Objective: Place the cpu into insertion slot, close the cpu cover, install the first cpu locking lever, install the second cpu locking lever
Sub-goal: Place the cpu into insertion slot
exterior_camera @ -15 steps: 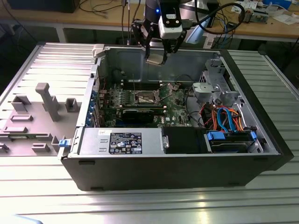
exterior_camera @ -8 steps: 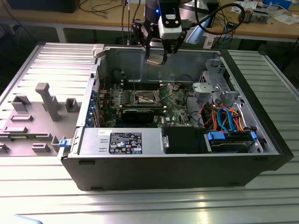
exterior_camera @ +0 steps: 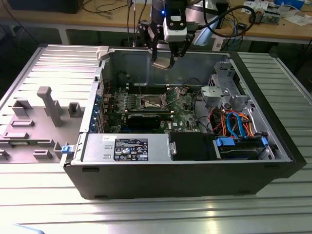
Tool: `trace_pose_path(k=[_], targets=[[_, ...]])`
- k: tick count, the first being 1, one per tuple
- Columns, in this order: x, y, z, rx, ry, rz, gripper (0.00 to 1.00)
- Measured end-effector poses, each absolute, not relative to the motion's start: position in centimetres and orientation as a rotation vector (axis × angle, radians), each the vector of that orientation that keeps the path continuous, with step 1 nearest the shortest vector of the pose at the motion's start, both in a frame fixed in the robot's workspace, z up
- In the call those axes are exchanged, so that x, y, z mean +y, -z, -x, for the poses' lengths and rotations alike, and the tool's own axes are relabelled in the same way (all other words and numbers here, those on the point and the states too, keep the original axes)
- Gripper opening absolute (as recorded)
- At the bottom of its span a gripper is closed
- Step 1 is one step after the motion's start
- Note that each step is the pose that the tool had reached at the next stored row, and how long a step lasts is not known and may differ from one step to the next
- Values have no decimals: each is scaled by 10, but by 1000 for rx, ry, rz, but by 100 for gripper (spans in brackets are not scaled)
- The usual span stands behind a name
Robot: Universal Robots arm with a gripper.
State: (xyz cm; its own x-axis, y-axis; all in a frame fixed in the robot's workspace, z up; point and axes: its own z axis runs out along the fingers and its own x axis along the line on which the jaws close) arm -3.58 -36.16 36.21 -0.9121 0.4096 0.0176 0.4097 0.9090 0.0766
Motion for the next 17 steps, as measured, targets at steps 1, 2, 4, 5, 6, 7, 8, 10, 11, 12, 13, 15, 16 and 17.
trace_pose_path(k=[1,2,4,5,6,7,8,10,11,12,13,15,16,17], targets=[[-362,-362,36,-3068,123,659,55],[-362,-361,36,-3068,123,661,55],[-362,-361,36,-3062,123,689,55],[-362,-361,36,-3058,123,709,55],[-362,-360,36,-3055,123,726,55],[-362,-360,36,-3050,123,750,55],[-362,-360,36,-3047,123,763,55],[-362,-359,36,-3039,123,796,55],[-362,-359,36,-3039,123,796,55],[-362,-359,36,-3038,123,800,55],[-362,-358,36,-3033,123,822,55],[-362,-358,36,-3022,123,865,55],[-362,-357,36,-3011,123,903,55],[-362,-357,36,-3006,123,922,55]])
